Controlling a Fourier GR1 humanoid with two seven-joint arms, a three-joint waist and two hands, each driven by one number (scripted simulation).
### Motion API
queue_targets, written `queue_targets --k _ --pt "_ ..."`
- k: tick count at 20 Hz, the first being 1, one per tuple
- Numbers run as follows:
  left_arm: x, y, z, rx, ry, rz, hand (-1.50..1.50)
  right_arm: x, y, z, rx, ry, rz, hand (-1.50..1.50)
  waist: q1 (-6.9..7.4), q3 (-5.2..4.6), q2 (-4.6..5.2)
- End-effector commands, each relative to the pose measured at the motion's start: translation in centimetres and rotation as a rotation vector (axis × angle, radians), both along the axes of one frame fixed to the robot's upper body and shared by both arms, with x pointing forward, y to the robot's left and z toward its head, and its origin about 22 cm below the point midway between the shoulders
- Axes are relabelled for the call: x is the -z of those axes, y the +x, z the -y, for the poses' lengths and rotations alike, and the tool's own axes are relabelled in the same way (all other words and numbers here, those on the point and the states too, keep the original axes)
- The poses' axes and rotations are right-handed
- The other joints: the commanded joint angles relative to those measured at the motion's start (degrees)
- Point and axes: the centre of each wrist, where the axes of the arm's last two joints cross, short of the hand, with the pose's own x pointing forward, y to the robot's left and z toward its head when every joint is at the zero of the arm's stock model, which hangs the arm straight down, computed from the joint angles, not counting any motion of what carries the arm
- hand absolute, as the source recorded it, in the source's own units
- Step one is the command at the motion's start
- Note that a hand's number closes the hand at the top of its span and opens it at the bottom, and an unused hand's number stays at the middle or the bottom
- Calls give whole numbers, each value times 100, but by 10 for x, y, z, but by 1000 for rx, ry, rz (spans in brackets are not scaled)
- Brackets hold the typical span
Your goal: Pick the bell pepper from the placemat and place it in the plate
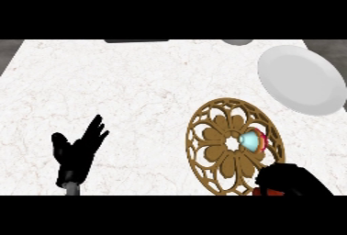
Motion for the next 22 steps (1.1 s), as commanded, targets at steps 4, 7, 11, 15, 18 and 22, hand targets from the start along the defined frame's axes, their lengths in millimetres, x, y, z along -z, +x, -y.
queue_targets --k 4,7,11,15,18,22 --pt "2 3 -6 -1 -2 -23 0 -29 -19 50 104 281 226 150 43 -10 55" --pt "-3 4 4 13 12 -25 0 -45 -27 53 189 406 204 150 94 -15 55" --pt "-2 9 -2 32 -6 -18 0 -26 -21 83 326 510 193 150 160 -13 69" --pt "-11 14 18 39 -3 -10 0 -18 21 127 408 626 179 150 265 -7 85" --pt "-4 0 18 43 -11 -9 0 -19 49 136 424 727 182 150 297 -9 83" --pt "-4 -1 9 47 -14 -21 0 -18 88 151 474 641 251 150 291 -12 81"
